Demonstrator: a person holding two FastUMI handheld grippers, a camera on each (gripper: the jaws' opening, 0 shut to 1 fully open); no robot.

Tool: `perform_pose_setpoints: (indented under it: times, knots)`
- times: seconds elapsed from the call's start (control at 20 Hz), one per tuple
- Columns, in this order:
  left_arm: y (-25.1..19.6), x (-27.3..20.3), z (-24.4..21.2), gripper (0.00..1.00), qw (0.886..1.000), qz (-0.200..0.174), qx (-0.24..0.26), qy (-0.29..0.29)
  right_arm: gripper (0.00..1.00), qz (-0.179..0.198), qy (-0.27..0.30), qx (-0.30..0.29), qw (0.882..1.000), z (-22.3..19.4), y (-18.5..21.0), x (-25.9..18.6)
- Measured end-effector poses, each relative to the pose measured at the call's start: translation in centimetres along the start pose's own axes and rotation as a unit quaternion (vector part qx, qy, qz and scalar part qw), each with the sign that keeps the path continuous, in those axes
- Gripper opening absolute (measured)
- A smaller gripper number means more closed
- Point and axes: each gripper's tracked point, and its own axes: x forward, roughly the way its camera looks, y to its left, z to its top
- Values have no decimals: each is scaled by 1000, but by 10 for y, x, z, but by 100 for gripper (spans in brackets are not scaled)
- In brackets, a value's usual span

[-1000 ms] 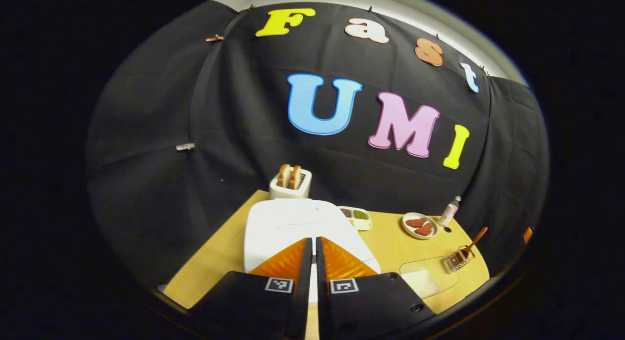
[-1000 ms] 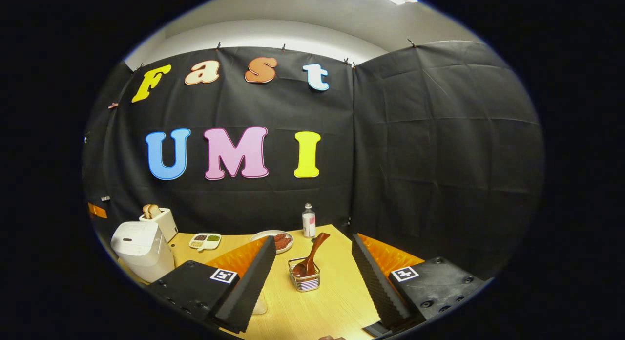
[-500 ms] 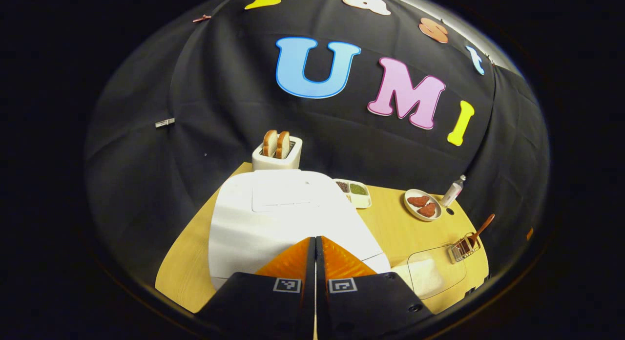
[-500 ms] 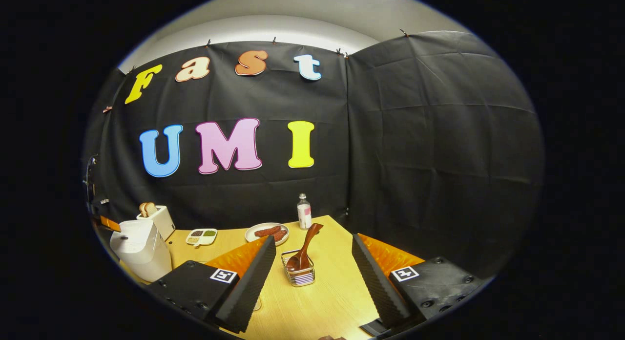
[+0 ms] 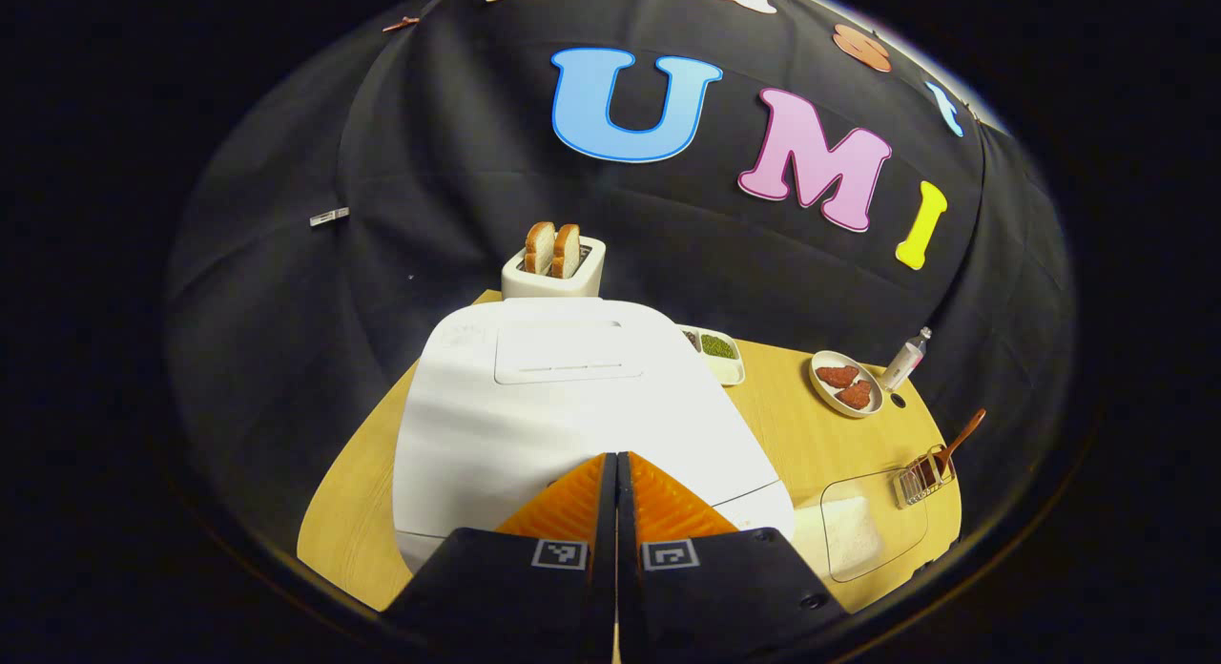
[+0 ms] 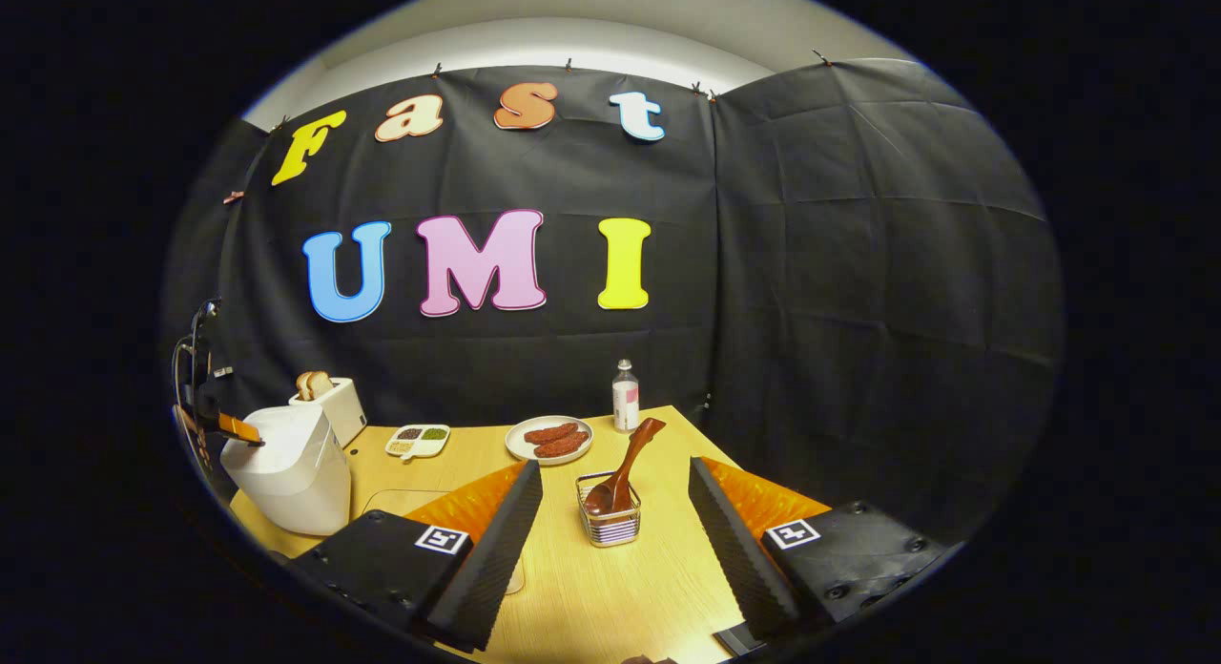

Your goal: Close the left gripper, press the button to open the rice cooker; take a wooden spoon from the chopstick holder with the right hand, scoop a spoonful of rice and pour it into the rice cooker, then put the wooden spoon back into the chopstick holder.

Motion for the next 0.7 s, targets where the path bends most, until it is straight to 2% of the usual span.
perform_pose_setpoints:
  times: [0.2, 0.3, 0.4, 0.5, 0.7]
  knots:
    - [-1, -4, 8, 7, 999, 23, 42, -2, 97, 3, -1, 13, 1000, 3, 4, 0]
    - [-7, -27, 38, 7, 995, 37, 72, -61, 97, 6, -1, 15, 1000, 4, 9, 1]
    - [-12, -60, 74, 7, 986, 59, 96, -127, 97, 9, -2, 8, 1000, 5, 12, -1]
    - [-21, -90, 85, 7, 980, 71, 91, -162, 97, 12, -3, 1, 1000, 4, 14, 1]
    - [-49, -130, 69, 7, 979, 43, 46, -194, 97, 11, 5, 2, 1000, 5, 9, 9]
